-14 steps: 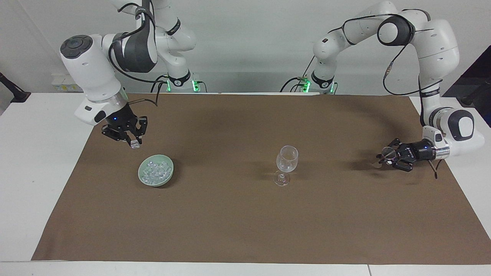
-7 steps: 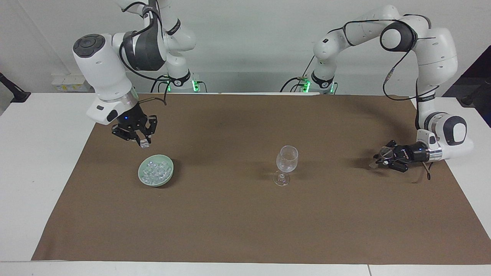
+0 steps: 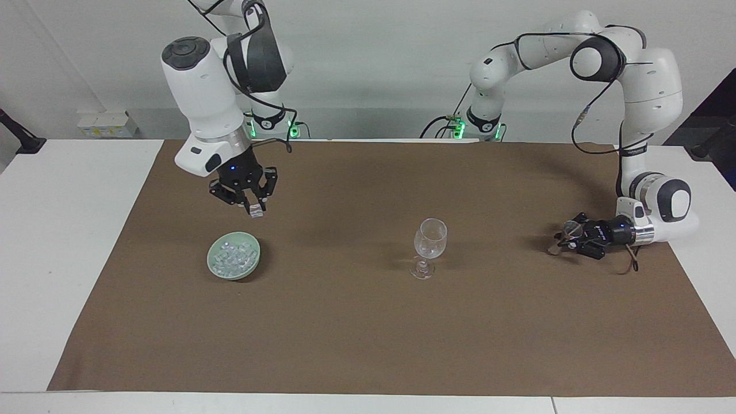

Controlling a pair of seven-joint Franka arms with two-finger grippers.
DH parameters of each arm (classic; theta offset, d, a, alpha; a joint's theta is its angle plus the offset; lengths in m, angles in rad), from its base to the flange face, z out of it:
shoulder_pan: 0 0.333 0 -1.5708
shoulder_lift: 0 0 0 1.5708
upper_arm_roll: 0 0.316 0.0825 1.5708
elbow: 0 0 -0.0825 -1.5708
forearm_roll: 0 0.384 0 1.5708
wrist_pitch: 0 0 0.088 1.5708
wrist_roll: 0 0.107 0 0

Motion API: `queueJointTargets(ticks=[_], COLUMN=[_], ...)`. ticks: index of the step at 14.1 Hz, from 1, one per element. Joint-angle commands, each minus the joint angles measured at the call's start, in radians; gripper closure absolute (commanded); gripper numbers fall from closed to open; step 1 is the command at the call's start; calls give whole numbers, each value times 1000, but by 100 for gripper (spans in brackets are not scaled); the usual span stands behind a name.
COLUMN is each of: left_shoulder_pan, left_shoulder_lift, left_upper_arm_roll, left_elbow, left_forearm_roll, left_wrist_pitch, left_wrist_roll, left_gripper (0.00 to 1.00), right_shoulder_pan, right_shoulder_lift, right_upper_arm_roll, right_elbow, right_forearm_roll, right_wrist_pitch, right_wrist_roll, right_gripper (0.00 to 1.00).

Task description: Pour wine and add ice with both arms

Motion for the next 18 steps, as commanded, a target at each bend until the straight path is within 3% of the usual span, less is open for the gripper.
queueJointTargets(ticks=[1,4,5,6,10,12,18], left_shoulder_pan=[24,24,24,24,24,24,28], left_shoulder_lift=[15,15,15,15,19,20,20], left_upper_arm_roll=[-11,-11,-11,-11,-11,-11,-11], left_elbow=[-6,-7,-7,-7,-7,-7,-4], left_forearm_roll=[-27,-30,-30,-33,-33,-33,-33], left_wrist_pitch=[-23,-34,-32,-32,-32,-32,-32], left_wrist_roll=[30,30,30,30,30,30,24], left_gripper=[98,95,87,84,83,77,53], right_shoulder_pan=[-7,-7,-7,-4,35,95,123], right_shoulder_lift=[29,49,47,49,84,121,231], right_upper_arm_roll=[84,134,158,169,191,191,224], right_elbow=[53,91,91,91,132,163,304], right_forearm_roll=[12,9,7,4,-1,-7,-10], right_wrist_pitch=[6,-3,-6,1,12,21,81], right_wrist_roll=[157,231,269,315,432,490,636], right_gripper=[100,100,100,100,100,100,100])
